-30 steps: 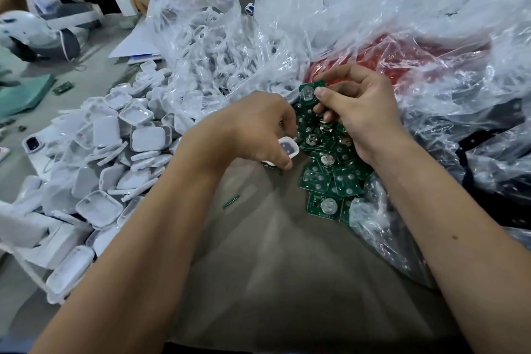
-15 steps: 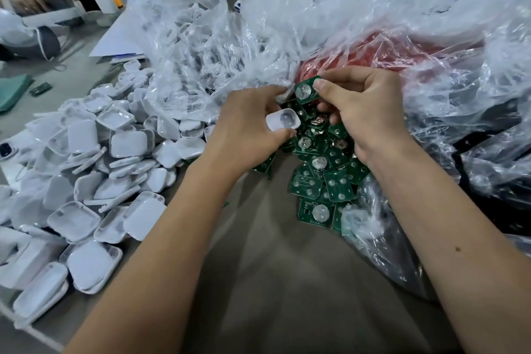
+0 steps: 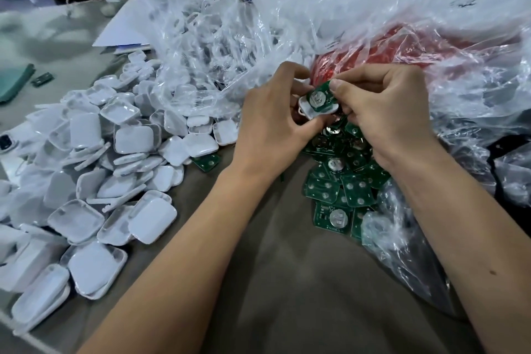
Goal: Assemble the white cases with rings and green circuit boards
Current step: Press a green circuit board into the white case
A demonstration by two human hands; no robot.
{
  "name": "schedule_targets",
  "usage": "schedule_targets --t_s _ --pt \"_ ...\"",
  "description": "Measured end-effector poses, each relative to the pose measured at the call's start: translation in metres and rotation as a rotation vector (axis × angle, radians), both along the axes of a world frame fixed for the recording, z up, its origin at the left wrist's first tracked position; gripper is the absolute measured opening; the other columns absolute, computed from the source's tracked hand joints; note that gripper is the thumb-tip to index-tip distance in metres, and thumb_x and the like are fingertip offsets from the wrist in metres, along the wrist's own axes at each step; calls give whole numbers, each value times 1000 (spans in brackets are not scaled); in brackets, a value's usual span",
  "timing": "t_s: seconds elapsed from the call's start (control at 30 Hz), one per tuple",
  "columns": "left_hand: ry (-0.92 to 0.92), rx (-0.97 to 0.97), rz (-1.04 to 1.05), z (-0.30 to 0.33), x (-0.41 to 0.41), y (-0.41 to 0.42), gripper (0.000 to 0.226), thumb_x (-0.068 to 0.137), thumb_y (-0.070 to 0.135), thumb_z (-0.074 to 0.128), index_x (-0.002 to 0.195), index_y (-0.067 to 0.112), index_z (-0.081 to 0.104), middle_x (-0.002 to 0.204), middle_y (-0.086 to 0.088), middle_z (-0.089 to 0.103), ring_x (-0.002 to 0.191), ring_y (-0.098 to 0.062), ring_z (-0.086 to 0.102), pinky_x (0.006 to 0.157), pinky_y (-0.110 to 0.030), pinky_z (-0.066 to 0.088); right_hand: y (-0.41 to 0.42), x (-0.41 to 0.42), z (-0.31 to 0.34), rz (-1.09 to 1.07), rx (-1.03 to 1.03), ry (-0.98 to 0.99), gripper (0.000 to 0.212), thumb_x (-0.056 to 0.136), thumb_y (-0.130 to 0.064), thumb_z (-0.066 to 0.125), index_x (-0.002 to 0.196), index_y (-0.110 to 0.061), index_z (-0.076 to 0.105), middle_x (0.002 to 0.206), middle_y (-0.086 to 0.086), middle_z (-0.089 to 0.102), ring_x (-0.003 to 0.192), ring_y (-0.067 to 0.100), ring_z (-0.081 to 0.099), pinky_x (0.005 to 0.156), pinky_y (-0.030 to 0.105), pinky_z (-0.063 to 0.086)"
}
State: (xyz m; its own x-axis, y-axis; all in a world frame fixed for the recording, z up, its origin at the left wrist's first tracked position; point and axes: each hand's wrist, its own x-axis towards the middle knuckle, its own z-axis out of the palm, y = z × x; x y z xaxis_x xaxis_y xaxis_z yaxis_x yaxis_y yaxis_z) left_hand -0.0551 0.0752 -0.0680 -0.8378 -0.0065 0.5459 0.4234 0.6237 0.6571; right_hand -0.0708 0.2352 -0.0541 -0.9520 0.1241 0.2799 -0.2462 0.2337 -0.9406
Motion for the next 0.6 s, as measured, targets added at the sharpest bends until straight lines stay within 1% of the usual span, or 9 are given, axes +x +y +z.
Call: schedule_targets --t_s 0.17,0.33,0.43,0.5,0.57,0.6 --pt "26 7 4 0 0 1 55 72 33 89 115 12 61 98 3 74 81 -9 71 70 -37 60 -1 1 1 7 3 38 12 88 -16 82 82 -26 79 68 -8 75 60 3 68 61 19 53" --pt "29 21 5 0 0 2 54 72 30 90 113 13 60 98 6 74 80 -5 70 69 -36 61 1 0 0 22 10 43 9 88 -15 82 83 -23 80 67 -7 74 59 4 67 60 20 52" --pt "31 22 3 0 0 1 54 71 28 90 114 13 61 98 5 74 80 -7 70 70 -37 61 1 -1 -1 33 27 53 7 88 -16 81 84 -21 81 66 -6 74 57 5 65 58 22 51" --pt "34 21 2 0 0 1 54 71 28 90 114 12 61 99 4 75 80 -7 70 70 -37 61 1 -1 -2 40 49 68 5 88 -16 81 85 -20 81 66 -7 74 55 3 64 57 21 51" --pt "33 22 1 1 1 1 54 72 28 90 114 12 61 99 4 75 81 -8 71 70 -37 61 1 0 -2 35 72 84 3 88 -16 81 86 -18 81 67 -7 74 55 2 65 57 22 52" --pt "32 22 1 1 1 1 54 72 28 91 114 12 61 98 4 75 81 -8 71 70 -37 61 1 0 -1 28 88 91 2 88 -16 81 87 -18 81 69 -7 75 58 4 68 59 25 55"
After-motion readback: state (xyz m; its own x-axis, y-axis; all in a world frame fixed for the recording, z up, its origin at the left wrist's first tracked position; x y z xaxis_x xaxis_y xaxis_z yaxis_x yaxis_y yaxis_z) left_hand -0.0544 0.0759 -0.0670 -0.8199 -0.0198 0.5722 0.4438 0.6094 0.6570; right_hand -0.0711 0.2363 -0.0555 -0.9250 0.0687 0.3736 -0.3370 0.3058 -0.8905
